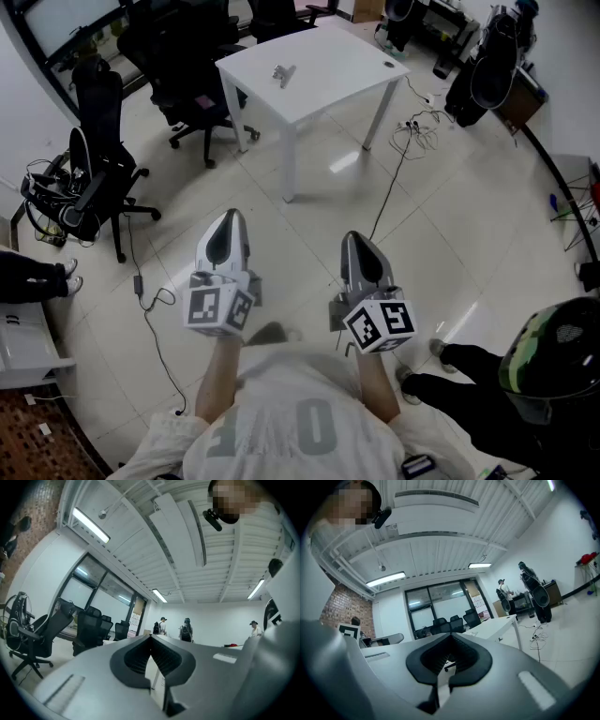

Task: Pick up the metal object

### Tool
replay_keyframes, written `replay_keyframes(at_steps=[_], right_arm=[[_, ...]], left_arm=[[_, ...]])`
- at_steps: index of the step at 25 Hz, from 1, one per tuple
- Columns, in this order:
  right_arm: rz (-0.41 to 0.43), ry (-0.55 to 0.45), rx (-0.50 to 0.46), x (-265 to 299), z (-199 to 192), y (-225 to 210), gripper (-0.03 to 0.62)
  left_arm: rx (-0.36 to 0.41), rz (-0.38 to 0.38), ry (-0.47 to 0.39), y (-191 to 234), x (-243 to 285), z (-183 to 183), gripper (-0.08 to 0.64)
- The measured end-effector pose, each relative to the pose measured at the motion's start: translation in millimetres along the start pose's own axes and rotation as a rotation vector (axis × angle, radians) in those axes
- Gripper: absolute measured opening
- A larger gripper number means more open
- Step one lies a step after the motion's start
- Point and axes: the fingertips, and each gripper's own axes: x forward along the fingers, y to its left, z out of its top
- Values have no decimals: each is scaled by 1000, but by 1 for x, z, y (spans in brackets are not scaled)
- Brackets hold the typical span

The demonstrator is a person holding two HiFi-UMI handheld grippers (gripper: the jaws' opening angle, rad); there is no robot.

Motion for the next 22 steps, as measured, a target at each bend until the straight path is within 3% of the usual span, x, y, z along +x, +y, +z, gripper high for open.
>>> replay_keyframes(at_steps=[4,8,14,18,22], right_arm=[[19,3,4,20,-3,-6,12],[35,6,-59,29,-13,-6,12],[-13,16,-25,63,-38,-38,12],[-8,-26,-41,113,-18,-37,12],[19,-59,-75,168,9,-39,11]], left_arm=[[4,-1,-6,2,22,-7,0],[16,3,-19,9,30,-17,0],[1,-4,-17,35,67,-45,0],[2,-26,-37,54,118,-33,0],[69,-67,-57,55,170,-19,0]])
